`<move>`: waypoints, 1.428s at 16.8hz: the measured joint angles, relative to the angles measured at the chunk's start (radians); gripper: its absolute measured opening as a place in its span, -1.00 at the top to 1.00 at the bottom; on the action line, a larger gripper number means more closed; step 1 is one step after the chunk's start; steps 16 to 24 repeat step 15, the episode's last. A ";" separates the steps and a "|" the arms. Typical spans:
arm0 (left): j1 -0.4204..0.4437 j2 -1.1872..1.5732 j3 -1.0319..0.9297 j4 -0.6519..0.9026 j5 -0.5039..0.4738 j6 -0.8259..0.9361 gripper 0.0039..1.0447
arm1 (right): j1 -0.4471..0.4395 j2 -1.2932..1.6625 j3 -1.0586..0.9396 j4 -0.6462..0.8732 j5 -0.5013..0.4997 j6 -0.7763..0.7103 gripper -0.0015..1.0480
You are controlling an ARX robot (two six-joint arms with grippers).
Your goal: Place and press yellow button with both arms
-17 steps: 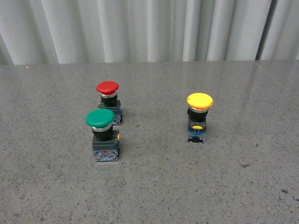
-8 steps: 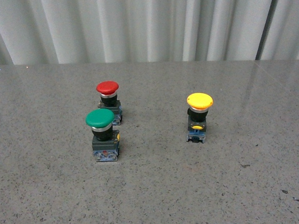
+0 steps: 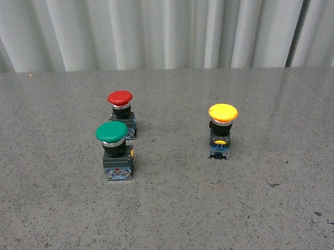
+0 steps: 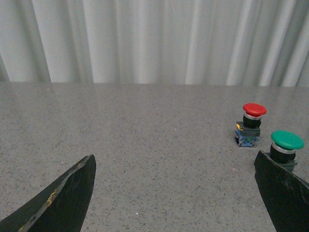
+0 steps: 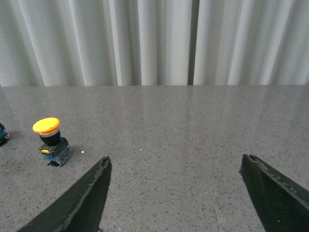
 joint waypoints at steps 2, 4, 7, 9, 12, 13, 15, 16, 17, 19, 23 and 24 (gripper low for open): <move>0.000 0.000 0.000 0.000 0.000 0.000 -0.88 | 0.000 0.000 0.000 0.000 0.000 0.000 -0.88; 0.000 0.000 0.000 0.000 0.000 0.000 -0.88 | 0.000 0.000 0.000 0.000 0.000 0.000 -0.86; 0.000 0.000 0.000 0.000 0.000 0.000 -0.88 | 0.000 0.000 0.000 0.000 0.000 0.000 -0.87; 0.000 0.000 0.000 0.000 0.000 0.000 -0.88 | 0.000 0.000 0.000 0.000 0.000 0.000 -0.87; 0.000 0.000 0.000 0.000 0.000 0.000 -0.88 | 0.000 0.000 0.000 0.000 0.000 0.000 -0.87; 0.000 0.000 0.000 0.000 0.000 0.000 -0.88 | 0.000 0.000 0.000 0.000 0.000 0.000 -0.87; 0.000 0.000 0.000 0.000 0.000 0.000 -0.88 | 0.000 0.000 0.000 0.000 0.000 0.000 -0.87; 0.000 0.000 0.000 0.000 0.000 0.000 -0.88 | 0.000 0.000 0.000 0.000 0.000 0.000 -0.87; 0.000 0.000 0.000 0.000 0.000 0.000 -0.88 | 0.000 0.000 0.000 0.000 0.000 0.000 -0.87; 0.000 0.000 0.000 0.000 0.000 0.000 -0.88 | 0.000 0.000 0.000 0.000 0.000 0.000 -0.87; 0.000 0.000 0.000 0.000 0.000 0.000 -0.88 | 0.000 0.000 0.000 0.000 0.000 0.000 -0.87; 0.000 0.000 0.000 0.000 0.000 0.000 -0.88 | 0.000 0.000 0.000 0.000 0.000 0.000 -0.87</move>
